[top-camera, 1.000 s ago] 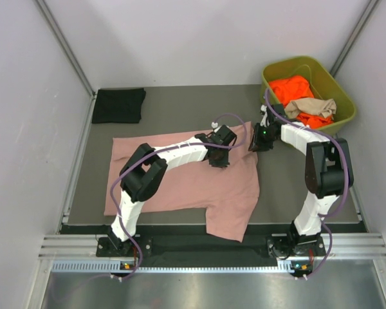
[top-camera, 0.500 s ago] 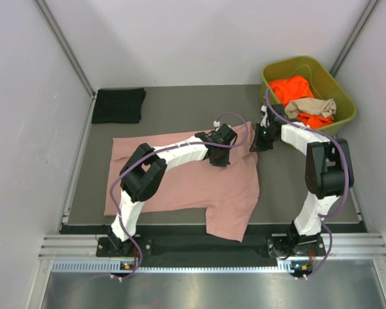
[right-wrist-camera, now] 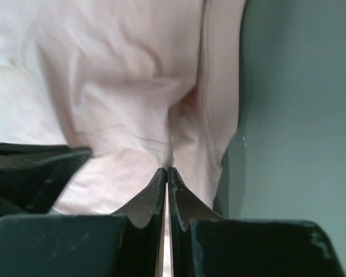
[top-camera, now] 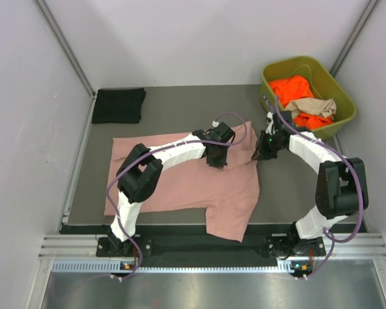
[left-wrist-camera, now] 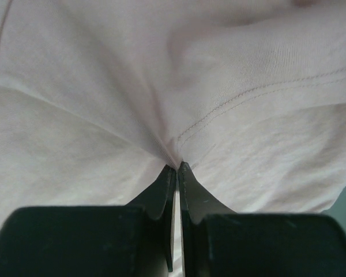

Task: Fold and stack the t-shirts
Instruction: Fold the tshirt

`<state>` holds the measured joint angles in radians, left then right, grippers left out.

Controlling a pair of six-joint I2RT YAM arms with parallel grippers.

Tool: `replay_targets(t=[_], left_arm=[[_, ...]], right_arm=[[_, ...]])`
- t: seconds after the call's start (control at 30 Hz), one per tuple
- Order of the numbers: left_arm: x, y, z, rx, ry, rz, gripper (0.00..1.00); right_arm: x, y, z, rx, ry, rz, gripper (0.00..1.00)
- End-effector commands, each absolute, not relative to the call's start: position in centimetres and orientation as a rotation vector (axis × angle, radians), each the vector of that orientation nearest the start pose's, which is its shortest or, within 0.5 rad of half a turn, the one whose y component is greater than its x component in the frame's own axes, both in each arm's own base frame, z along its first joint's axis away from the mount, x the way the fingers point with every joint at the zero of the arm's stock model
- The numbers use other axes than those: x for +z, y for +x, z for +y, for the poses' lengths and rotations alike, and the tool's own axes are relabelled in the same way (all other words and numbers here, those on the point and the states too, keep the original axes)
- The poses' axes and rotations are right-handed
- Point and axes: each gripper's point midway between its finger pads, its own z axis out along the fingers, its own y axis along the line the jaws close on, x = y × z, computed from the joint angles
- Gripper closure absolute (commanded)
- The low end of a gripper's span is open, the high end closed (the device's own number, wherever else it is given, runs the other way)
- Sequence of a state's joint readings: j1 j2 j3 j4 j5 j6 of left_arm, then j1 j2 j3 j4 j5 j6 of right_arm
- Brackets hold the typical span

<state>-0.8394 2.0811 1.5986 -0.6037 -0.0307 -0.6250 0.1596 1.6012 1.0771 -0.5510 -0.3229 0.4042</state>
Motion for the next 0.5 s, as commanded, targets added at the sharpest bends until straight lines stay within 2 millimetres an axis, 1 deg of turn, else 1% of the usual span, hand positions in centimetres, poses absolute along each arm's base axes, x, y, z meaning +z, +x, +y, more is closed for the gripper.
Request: replay_targets(t=[0.0,0.03,0.23,0.47], left_arm=[[8.3,30.3,-36.5,-0.473,0.294,2.671,0.94],[8.2,30.2,-36.4,-0.471,0.292,2.672,0.94],[8.1,29.8,-35.7,-0.446,0.298,2.688,0.94],[7.6,29.3,-35.2,-0.426,0.331,2.71,0.93]], right_arm=[[8.6,31.5,12.9,0.644,0.219,2.695,1.0],[8.2,31.0,13.0,0.645,0.216,2.71,1.0],[7.4,29.6,13.1,0.639,0.204,2.741,1.0],[7.2,29.2,13.4,0.639,0.202,2.749,1.0]])
